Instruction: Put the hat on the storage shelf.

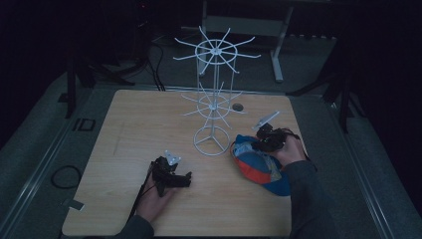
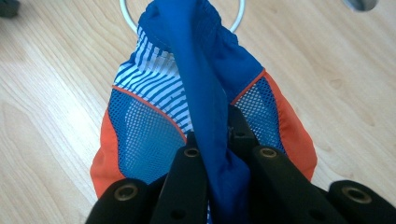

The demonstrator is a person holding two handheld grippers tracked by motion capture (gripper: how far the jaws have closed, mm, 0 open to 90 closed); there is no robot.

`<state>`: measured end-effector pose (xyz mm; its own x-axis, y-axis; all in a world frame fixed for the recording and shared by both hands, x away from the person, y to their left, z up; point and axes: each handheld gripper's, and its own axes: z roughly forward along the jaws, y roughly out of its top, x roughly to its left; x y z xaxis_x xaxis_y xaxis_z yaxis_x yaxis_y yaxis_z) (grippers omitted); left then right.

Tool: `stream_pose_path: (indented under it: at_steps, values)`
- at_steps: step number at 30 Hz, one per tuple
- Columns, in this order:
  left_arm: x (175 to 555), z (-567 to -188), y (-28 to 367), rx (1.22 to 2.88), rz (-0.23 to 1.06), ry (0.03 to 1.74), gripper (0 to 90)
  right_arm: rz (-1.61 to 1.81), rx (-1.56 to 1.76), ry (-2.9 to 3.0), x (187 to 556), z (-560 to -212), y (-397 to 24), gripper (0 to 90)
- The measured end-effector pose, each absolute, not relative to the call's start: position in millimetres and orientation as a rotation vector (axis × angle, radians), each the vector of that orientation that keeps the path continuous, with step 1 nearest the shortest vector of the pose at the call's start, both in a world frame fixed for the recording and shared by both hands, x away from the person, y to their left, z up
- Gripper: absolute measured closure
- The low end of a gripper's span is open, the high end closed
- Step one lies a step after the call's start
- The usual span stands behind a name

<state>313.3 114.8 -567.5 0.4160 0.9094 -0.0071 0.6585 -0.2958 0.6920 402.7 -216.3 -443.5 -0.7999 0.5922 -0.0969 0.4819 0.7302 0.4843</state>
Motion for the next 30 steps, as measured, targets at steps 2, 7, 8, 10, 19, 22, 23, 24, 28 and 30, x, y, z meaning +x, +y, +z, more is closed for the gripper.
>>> stream_pose_path:
  at_steps: [2,7,8,10,19,22,23,24,28,30]
  values:
    - [313,-568,115,2.053,0.524,1.325,2.5,0.692,0.844,2.669,399,-439,-219,88.4]
    - [313,-568,115,2.053,0.524,1.324,2.5,0.742,0.840,2.640,390,-431,-226,88.4]
    - [313,-568,115,2.052,0.524,1.324,2.5,0.749,0.837,2.634,389,-429,-227,88.4]
    - [313,-568,115,2.053,0.524,1.324,2.5,0.769,0.842,2.621,386,-427,-229,88.4]
    - [313,-568,115,2.052,0.524,1.325,2.5,0.858,0.849,2.575,378,-415,-237,88.5]
    - [313,-568,115,2.052,0.524,1.325,2.5,0.874,0.839,2.562,374,-412,-237,88.4]
    - [313,-568,115,2.052,0.523,1.325,2.5,0.881,0.841,2.556,373,-410,-238,88.5]
    - [313,-568,115,2.051,0.522,1.326,2.5,0.889,0.838,2.550,372,-409,-238,88.5]
    - [313,-567,115,2.052,0.521,1.326,2.5,0.919,0.855,2.512,369,-405,-241,88.5]
    - [313,-567,115,2.052,0.521,1.326,2.5,0.935,0.856,2.500,367,-403,-242,88.5]
